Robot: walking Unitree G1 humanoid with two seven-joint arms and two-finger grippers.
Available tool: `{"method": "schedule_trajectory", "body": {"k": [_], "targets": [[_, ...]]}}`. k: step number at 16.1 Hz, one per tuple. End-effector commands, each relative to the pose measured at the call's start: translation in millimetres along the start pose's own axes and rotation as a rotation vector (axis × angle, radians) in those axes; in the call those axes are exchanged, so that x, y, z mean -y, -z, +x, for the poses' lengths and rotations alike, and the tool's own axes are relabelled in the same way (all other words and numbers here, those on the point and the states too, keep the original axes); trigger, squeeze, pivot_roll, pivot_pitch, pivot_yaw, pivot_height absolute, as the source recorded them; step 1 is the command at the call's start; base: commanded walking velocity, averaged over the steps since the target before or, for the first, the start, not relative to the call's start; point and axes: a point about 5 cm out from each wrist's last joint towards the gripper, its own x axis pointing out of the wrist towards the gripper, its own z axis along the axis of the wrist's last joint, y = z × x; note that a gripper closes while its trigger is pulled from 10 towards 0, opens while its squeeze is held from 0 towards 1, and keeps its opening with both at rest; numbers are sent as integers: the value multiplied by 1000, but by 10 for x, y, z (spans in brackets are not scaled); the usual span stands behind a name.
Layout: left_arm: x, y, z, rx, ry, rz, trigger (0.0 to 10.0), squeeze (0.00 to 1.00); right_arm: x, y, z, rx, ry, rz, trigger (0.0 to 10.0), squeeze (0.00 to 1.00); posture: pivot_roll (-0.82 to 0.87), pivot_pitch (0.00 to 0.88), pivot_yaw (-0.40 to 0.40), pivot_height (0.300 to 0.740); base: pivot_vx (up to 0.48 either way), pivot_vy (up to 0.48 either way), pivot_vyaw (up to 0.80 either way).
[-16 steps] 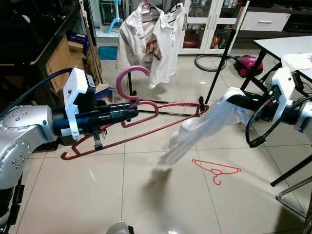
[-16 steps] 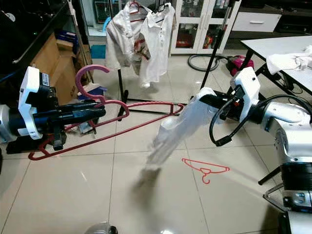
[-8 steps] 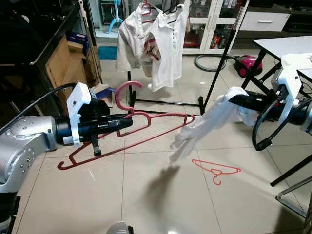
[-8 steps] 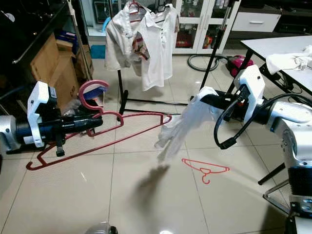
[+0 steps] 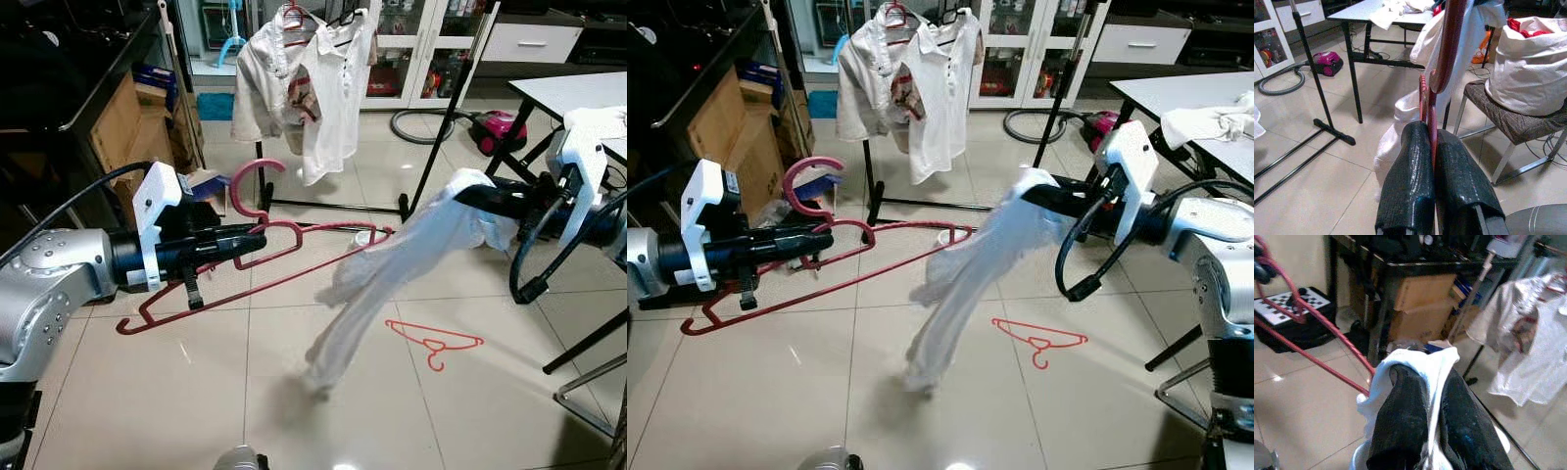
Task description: Hang hanger
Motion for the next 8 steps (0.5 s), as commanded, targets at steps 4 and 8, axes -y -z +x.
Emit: {"method": "schedule_trajectory", "body": {"k": [4, 8], "targets": [[8, -34, 41, -2, 28, 29, 10000, 0, -82, -15, 29, 8, -43, 1, 10000, 0, -8, 0, -8, 740, 0, 0, 0], [47, -75, 120, 15, 69, 37, 10000, 0, -146, 13, 107, 4, -67, 3, 10000, 0, -14, 0, -2, 740, 0, 0, 0]]}}
